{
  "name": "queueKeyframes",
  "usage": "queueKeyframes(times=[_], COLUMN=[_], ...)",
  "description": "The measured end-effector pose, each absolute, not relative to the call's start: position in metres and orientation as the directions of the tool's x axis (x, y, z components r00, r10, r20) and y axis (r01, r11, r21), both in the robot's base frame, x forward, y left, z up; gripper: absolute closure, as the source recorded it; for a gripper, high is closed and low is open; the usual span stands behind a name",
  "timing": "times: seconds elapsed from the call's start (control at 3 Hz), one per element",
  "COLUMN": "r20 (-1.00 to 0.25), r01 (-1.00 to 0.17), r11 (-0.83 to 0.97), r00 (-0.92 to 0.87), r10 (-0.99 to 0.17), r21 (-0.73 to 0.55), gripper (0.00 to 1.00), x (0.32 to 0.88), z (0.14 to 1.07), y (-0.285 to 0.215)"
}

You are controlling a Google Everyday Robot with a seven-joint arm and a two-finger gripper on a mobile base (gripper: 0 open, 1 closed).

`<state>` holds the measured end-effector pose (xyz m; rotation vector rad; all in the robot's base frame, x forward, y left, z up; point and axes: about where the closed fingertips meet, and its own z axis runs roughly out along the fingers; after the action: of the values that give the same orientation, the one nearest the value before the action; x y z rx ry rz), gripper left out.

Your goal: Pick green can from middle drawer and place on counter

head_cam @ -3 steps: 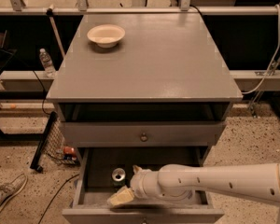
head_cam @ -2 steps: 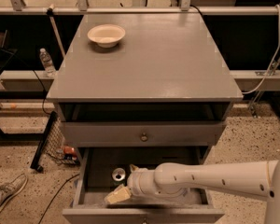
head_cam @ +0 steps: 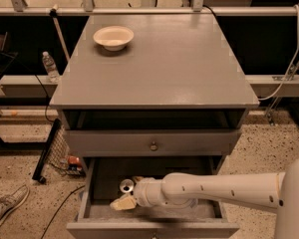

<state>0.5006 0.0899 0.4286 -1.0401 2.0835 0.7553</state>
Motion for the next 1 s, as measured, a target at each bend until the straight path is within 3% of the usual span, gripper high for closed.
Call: queueKeyframes(times=[0.67, 1.0], r20=[-0.799, -0.847], r01=[-0.835, -0.849], r11=[0.509, 0.477], r00=[-0.447, -0.414], r10=[-0.402, -0.332], r21=[0.211, 0.228], gripper=[0.65, 0.95], x=[0.507, 0.506], z=[0.43, 0.449], y=[0.09, 0.077])
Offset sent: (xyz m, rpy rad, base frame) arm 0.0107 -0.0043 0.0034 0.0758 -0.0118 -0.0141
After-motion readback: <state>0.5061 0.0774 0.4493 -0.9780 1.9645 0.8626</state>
